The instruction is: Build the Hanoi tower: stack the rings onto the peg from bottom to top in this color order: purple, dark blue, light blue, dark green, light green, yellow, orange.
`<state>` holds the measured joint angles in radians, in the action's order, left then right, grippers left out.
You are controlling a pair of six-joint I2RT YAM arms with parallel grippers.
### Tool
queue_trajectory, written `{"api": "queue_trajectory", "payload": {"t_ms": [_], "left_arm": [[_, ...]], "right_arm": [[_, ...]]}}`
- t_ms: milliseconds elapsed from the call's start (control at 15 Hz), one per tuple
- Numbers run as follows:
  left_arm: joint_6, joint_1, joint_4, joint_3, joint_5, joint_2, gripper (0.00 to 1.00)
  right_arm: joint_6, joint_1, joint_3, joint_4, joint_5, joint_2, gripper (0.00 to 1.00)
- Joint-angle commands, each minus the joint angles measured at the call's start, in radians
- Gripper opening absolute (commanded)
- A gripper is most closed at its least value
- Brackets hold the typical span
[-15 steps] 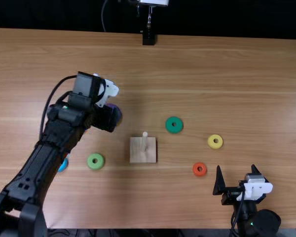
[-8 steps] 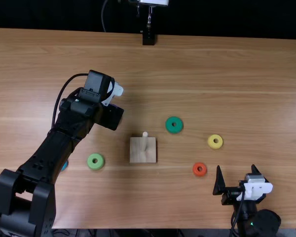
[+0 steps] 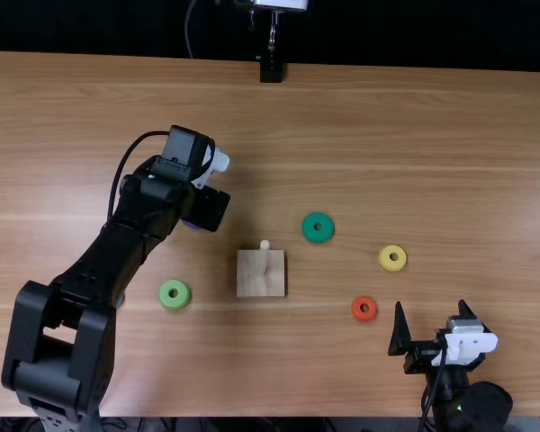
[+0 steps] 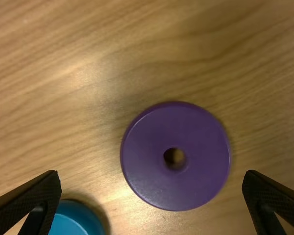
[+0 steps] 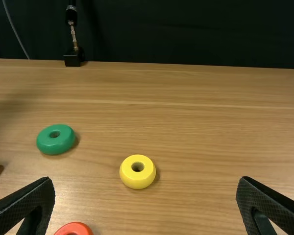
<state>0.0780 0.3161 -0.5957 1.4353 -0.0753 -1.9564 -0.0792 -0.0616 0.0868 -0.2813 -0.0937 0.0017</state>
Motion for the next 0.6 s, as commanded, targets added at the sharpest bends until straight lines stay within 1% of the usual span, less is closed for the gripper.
{"api": "queue_trajectory", "payload": {"t_ms": [0, 400, 533], "left_arm": [[0.005, 0.018, 0.001, 0.048, -0.006, -0.042, 1.0], [0.01, 0.021, 0.001, 0.068, -0.006, -0.09, 1.0], [0.01, 0.021, 0.003, 0.07, -0.002, -0.108, 1.0]], "right_arm": [[0.006, -0.015, -0.071, -0.077, -0.013, -0.002, 1.0], [0.006, -0.015, -0.071, -0.077, -0.013, -0.002, 1.0], [0.007, -0.015, -0.071, -0.077, -0.013, -0.002, 1.0]]}}
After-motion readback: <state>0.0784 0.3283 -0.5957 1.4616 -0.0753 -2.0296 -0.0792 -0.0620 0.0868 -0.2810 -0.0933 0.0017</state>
